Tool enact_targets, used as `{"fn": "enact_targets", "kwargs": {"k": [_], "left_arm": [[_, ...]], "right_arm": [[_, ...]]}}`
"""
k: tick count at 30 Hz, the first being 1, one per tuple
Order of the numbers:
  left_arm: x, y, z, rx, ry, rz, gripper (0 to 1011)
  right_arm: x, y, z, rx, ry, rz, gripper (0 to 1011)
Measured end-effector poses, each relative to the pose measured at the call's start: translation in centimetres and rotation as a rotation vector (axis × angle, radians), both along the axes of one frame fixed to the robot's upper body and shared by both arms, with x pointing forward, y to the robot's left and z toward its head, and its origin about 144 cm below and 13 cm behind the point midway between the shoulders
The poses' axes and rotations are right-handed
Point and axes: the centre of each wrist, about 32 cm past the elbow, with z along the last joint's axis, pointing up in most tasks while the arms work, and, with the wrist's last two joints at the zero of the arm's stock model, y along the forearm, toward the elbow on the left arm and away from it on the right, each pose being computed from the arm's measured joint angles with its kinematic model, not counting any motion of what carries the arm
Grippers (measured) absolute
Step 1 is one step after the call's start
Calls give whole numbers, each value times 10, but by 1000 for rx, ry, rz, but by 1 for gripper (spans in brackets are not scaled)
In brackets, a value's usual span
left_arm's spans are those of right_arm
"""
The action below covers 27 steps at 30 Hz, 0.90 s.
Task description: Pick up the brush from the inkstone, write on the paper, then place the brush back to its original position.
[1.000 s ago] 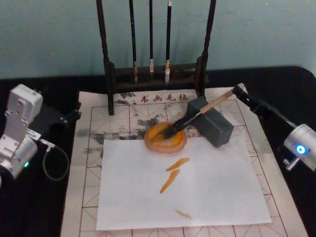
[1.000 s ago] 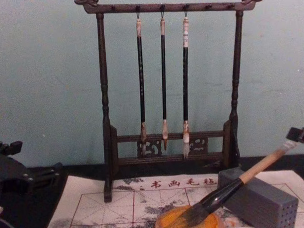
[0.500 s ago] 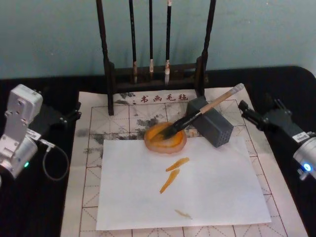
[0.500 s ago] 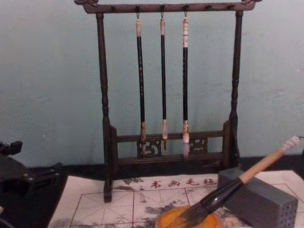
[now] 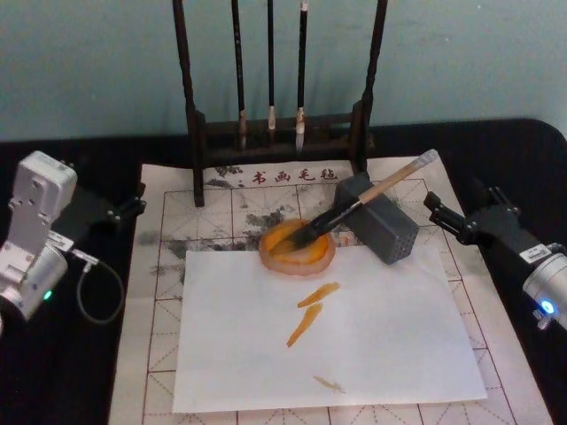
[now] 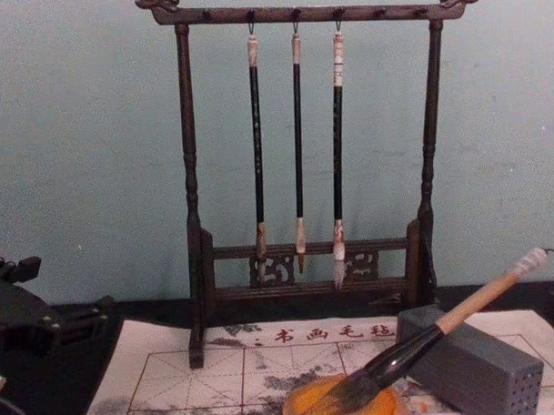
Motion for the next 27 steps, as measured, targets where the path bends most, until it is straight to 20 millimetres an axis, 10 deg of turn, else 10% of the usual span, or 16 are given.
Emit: {"fn": "enact_targets", "kwargs": {"k": [27], "left_arm": [[0, 0, 0, 0, 0, 0, 1001]], "right_arm": [[0, -1, 0, -2, -2, 2, 1000]]}}
